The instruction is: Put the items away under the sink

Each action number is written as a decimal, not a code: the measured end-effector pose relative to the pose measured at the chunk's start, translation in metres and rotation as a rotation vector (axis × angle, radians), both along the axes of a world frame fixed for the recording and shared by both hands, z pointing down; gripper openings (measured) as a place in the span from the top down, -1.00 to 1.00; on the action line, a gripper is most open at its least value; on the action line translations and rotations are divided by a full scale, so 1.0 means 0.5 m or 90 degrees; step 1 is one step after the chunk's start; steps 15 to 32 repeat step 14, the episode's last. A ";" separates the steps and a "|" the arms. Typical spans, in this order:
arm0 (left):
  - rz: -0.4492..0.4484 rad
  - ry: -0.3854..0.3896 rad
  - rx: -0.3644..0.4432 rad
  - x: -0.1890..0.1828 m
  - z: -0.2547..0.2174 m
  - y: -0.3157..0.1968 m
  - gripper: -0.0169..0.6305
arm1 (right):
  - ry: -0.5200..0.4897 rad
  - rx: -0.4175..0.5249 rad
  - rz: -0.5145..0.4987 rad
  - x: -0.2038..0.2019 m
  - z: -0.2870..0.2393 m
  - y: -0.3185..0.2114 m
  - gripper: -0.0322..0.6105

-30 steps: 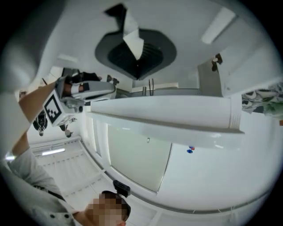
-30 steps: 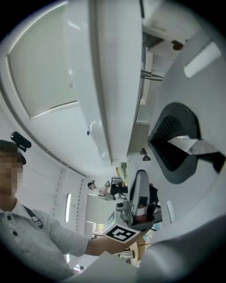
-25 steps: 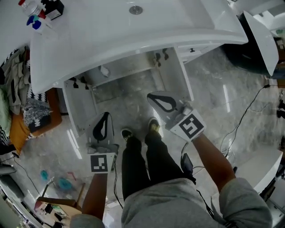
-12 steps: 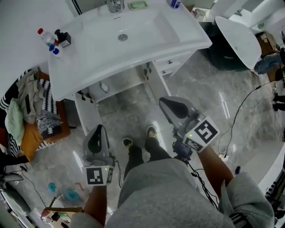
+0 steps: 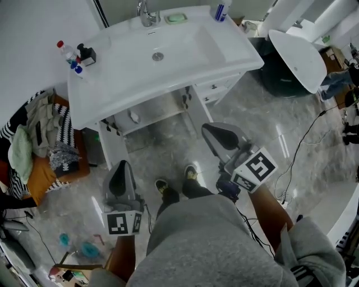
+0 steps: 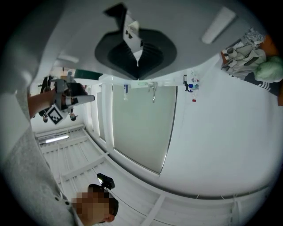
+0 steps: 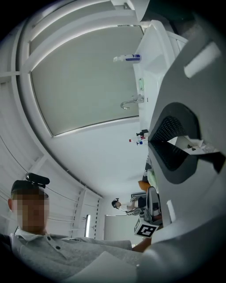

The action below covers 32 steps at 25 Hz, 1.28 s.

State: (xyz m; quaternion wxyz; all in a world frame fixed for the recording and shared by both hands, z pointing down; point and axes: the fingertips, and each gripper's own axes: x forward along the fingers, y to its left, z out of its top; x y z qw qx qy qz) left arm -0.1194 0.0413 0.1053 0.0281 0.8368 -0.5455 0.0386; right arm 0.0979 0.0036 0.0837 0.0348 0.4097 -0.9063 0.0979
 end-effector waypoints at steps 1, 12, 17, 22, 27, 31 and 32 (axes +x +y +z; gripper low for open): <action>-0.001 0.000 0.002 -0.001 -0.001 -0.001 0.91 | 0.001 0.001 -0.003 -0.003 0.000 -0.001 0.92; 0.006 0.002 -0.004 -0.003 -0.007 0.008 0.91 | 0.006 0.001 -0.021 -0.024 0.003 0.014 0.92; 0.010 0.000 -0.004 -0.001 -0.005 0.008 0.91 | 0.005 0.002 -0.020 -0.024 0.001 0.015 0.92; 0.010 0.000 -0.004 -0.001 -0.005 0.008 0.91 | 0.005 0.002 -0.020 -0.024 0.001 0.015 0.92; 0.010 0.000 -0.004 -0.001 -0.005 0.008 0.91 | 0.005 0.002 -0.020 -0.024 0.001 0.015 0.92; 0.010 0.000 -0.004 -0.001 -0.005 0.008 0.91 | 0.005 0.002 -0.020 -0.024 0.001 0.015 0.92; 0.010 0.000 -0.004 -0.001 -0.005 0.008 0.91 | 0.005 0.002 -0.020 -0.024 0.001 0.015 0.92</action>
